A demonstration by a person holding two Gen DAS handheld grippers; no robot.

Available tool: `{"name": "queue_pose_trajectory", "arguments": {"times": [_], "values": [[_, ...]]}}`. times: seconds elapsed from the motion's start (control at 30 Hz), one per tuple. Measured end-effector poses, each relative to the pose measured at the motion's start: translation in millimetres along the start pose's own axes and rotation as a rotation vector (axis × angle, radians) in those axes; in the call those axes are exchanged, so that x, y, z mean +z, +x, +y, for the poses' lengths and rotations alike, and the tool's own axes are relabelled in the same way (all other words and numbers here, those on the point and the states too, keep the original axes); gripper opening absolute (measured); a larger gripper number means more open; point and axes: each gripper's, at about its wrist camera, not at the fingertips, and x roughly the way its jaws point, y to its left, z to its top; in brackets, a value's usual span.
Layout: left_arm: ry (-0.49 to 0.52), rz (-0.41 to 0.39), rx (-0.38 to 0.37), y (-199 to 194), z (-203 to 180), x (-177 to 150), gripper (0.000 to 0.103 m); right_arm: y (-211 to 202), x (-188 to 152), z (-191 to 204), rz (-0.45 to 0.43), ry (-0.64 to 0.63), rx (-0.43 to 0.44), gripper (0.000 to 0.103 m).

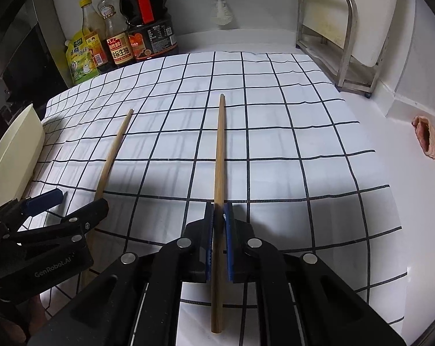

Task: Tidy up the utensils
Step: 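Close the right tool on one chopstick while the left tool grasps the other, then carry both held chopsticks into the white basin and open both tools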

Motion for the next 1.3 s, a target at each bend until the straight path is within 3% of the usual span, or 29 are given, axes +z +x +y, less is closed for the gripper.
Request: {"name": "queue_pose_trajectory", "arguments": {"times": [0.1, 0.43, 0.7, 0.73, 0.77, 0.8, 0.83, 1.07, 1.3], "values": [[0.001, 0.003, -0.002, 1, 0, 1, 0.083, 1, 0, 5, -0.003, -0.031, 0.009, 0.023], [0.000, -0.004, -0.004, 1, -1, 0, 0.081, 3, 0, 12, -0.009, -0.075, -0.015, 0.030], [0.017, -0.029, -0.017, -6, -8, -1, 0.037, 5, 0, 15, -0.016, -0.096, -0.032, 0.028], [0.022, -0.030, -0.024, -6, -9, -1, 0.033, 5, 0, 16, -0.017, -0.097, -0.029, 0.025], [0.027, -0.030, -0.028, -7, -10, -1, 0.023, 4, 0, 17, -0.017, -0.100, -0.034, 0.012], [0.030, -0.029, -0.032, -7, -11, -2, 0.012, 4, 0, 17, -0.017, -0.100, -0.038, 0.007], [0.034, -0.026, -0.038, -7, -12, -2, 0.008, 4, 0, 17, -0.017, -0.098, -0.034, 0.007], [0.008, -0.005, -0.096, -13, -1, -4, 0.007, -2, 0, 14, -0.017, -0.043, 0.041, 0.006], [-0.011, -0.058, -0.107, -51, 30, -3, 0.007, -25, 1, 28, -0.052, 0.011, 0.113, 0.006]]}}
